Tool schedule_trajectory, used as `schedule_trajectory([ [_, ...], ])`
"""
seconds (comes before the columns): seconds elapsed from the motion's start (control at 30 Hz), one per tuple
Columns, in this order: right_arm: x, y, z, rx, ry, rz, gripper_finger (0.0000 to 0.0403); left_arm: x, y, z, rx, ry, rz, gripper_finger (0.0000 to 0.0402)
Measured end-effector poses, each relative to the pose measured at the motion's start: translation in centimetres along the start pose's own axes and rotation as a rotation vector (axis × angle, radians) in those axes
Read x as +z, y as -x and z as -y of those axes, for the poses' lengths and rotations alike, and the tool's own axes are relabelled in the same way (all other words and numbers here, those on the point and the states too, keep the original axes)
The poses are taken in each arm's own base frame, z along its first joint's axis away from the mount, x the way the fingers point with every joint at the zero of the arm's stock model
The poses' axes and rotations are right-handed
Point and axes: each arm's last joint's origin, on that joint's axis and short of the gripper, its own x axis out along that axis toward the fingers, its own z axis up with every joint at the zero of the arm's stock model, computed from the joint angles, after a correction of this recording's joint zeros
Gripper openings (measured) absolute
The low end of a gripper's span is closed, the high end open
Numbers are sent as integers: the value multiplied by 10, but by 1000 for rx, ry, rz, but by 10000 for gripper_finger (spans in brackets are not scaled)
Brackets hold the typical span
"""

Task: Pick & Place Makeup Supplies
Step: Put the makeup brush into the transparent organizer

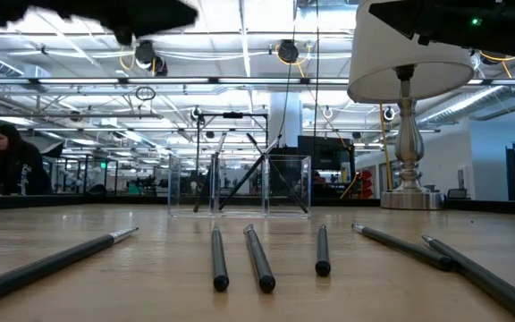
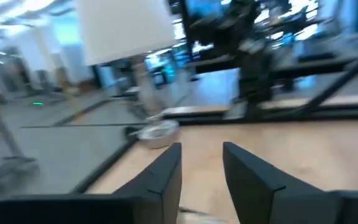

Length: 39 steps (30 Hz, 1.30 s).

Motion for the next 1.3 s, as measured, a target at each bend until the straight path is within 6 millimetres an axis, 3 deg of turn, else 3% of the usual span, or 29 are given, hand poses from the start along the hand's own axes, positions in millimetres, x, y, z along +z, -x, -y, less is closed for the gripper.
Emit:
schedule_trajectory([
  [0.1,0,0,0,-1,0,-1,59,18,13,19,-72,-39,-20,88],
  [0.27,1,0,-1,22,-25,13,59,20,27,46,-106,-317,-195,11],
  [0.43,7,3,-11,203,-126,106,59,13,29,54,-158,-416,-290,12],
  [0.53,13,1,-23,259,-190,47,51,10,28,52,-120,-463,-310,5],
  [0.7,19,-1,-49,334,-174,-177,10,10,20,44,-66,-401,-326,16],
  [0.8,18,0,-59,361,-147,-236,6,7,15,40,-84,-350,-352,12],
  [1.13,11,5,-64,368,-135,-271,19,-4,-11,25,-351,47,-497,24],
  [1.3,6,8,-63,368,-115,-282,20,-18,-23,25,-351,36,-544,10],
])
